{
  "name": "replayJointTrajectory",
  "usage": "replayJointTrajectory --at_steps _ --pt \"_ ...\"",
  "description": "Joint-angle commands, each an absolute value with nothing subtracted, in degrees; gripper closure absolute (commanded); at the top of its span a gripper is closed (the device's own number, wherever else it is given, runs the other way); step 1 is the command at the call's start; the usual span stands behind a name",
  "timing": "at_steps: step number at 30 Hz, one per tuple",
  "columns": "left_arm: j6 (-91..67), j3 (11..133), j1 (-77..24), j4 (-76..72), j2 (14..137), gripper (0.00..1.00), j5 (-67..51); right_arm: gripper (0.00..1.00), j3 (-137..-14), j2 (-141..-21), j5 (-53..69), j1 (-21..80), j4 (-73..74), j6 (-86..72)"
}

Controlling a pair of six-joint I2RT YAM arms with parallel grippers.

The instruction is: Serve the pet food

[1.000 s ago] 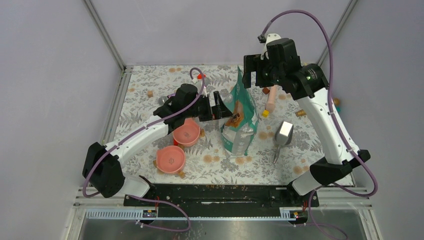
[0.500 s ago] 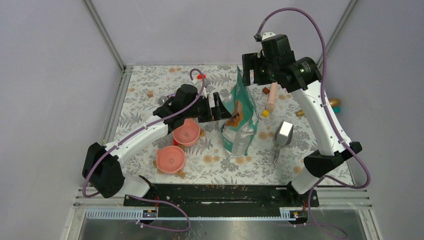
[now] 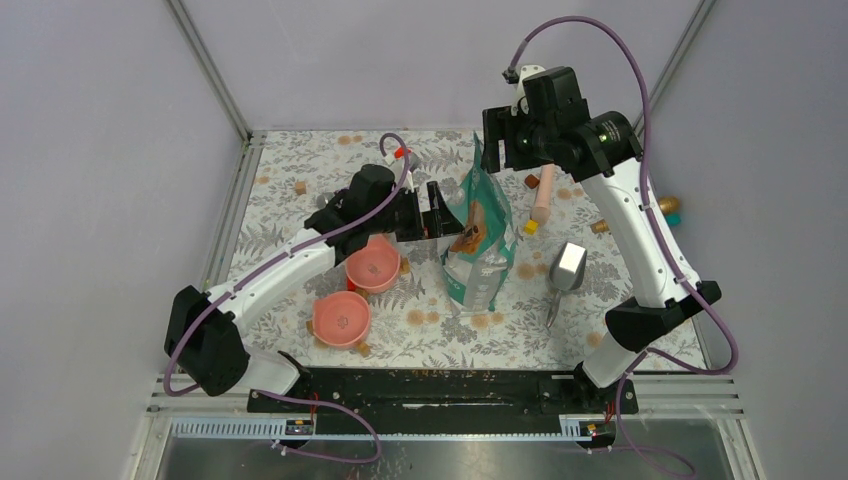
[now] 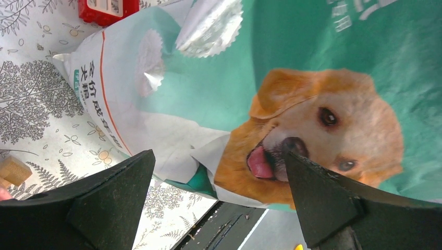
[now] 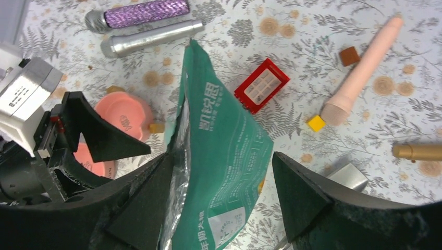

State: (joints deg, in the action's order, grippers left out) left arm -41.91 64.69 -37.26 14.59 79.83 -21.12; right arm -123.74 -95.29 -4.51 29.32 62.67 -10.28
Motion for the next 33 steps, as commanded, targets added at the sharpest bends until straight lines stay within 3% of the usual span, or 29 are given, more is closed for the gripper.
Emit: replayJointTrajectory --at_steps 1,7,11,21,24,33 --pt "-40.96 68.46 -37.49 13.17 78.98 0.01 -21.22 0.23 -123.98 -94.12 2.24 29.07 61.58 -9.52" --pt "-41.00 69.13 -37.58 13.17 79.63 0.01 -21.91 0.25 -124.36 -94.62 -3.24 29.08 60.72 -9.90" --pt "-40.62 69.19 -37.52 13.16 79.43 0.01 -22.10 0.36 -122.63 -94.57 -4.50 29.06 60.75 -9.33" --pt "-40.46 70.38 -37.76 12.62 81.21 0.01 -23.29 0.40 -117.06 -90.86 7.17 29.10 60.24 -8.47" --pt "-40.43 71.03 -38.01 12.50 81.78 0.01 -23.48 0.46 -115.38 -89.20 7.81 29.09 58.97 -9.23" --pt "-39.52 76.67 -38.05 19.05 82.11 0.01 -18.53 0.46 -114.87 -88.08 8.97 29.09 57.27 -10.73"
